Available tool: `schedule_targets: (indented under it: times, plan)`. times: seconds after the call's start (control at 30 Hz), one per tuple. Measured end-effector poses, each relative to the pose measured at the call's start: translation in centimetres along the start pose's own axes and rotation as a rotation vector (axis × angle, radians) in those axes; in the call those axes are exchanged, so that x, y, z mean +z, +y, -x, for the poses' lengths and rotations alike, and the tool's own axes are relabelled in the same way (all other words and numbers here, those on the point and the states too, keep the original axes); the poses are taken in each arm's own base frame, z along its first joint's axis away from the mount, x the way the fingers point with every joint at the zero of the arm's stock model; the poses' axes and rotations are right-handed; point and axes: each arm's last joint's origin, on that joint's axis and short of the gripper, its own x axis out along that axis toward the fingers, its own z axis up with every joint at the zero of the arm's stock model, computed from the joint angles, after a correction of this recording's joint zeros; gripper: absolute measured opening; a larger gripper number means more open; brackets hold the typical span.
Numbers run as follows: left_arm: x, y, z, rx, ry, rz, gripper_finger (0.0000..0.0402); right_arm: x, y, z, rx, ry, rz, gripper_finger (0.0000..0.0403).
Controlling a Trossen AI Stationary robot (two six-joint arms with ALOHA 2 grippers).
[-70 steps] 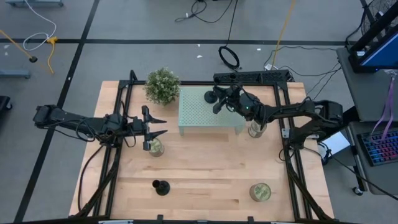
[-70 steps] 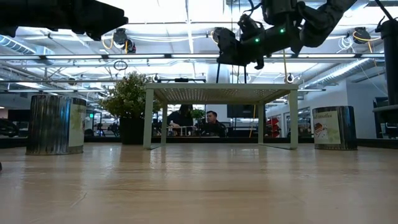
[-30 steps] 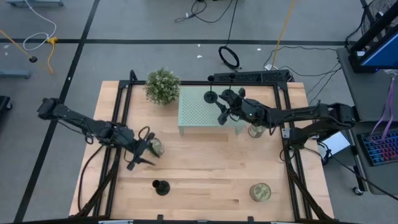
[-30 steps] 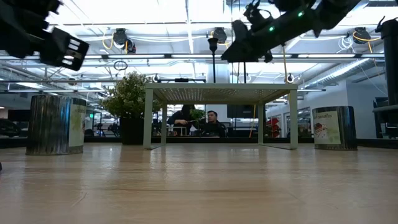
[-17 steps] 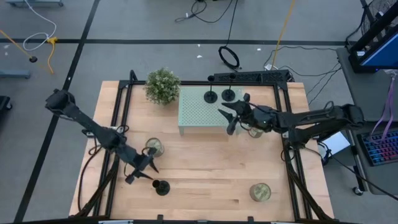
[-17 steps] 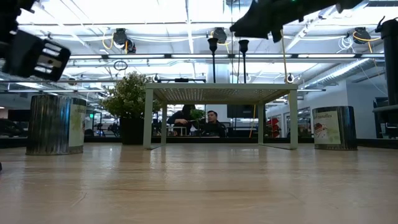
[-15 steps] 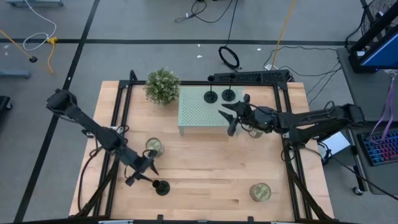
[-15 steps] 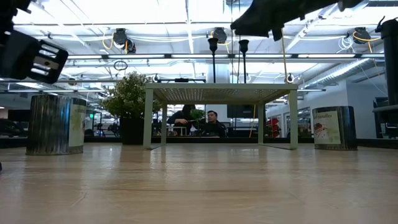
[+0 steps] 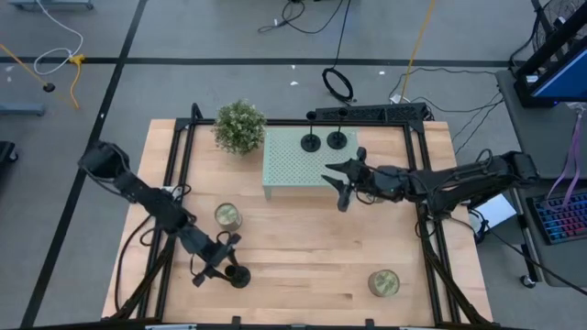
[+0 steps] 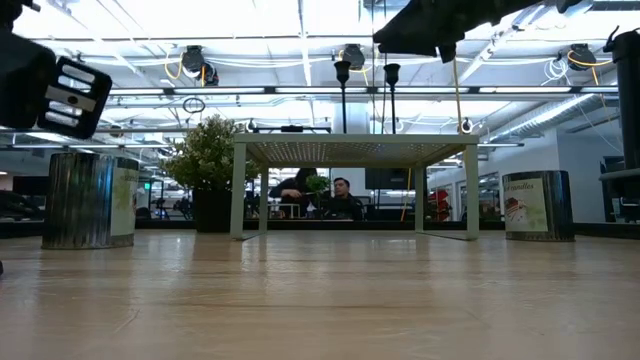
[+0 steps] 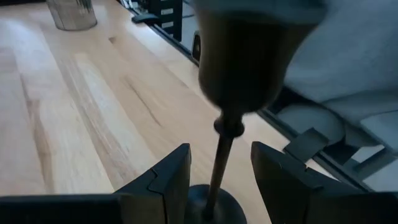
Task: Pick & Place candle stick holders
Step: Put the black candle holder on the shelf
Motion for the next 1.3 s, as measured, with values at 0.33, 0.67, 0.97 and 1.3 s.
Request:
schedule_targets:
  times: [0.33,0.67,0.97,1.3]
  plan:
    - [-0.3,0.2,-0.3,0.053,0.001,-0.003,0.0099,0.0,0.2,0.1,0.009,0.0,0.002,0.0144]
    - [2.7,0.8,-0.8,0.159,-0.168,0.124,0.0018,-0.1,0.3,0.0,0.009,0.004,0.003,0.0144]
    - [11.2,4.7,-1.8,0.399,-0.151,-0.074,0.002,-0.1,0.3,0.0,0.009,0.004,0.003,0.0144]
    - [17.9,12.6,2.3,0.737,-0.198,0.053,0.0015,-0.2,0.5,0.1,0.018,0.01,0.011,0.0144]
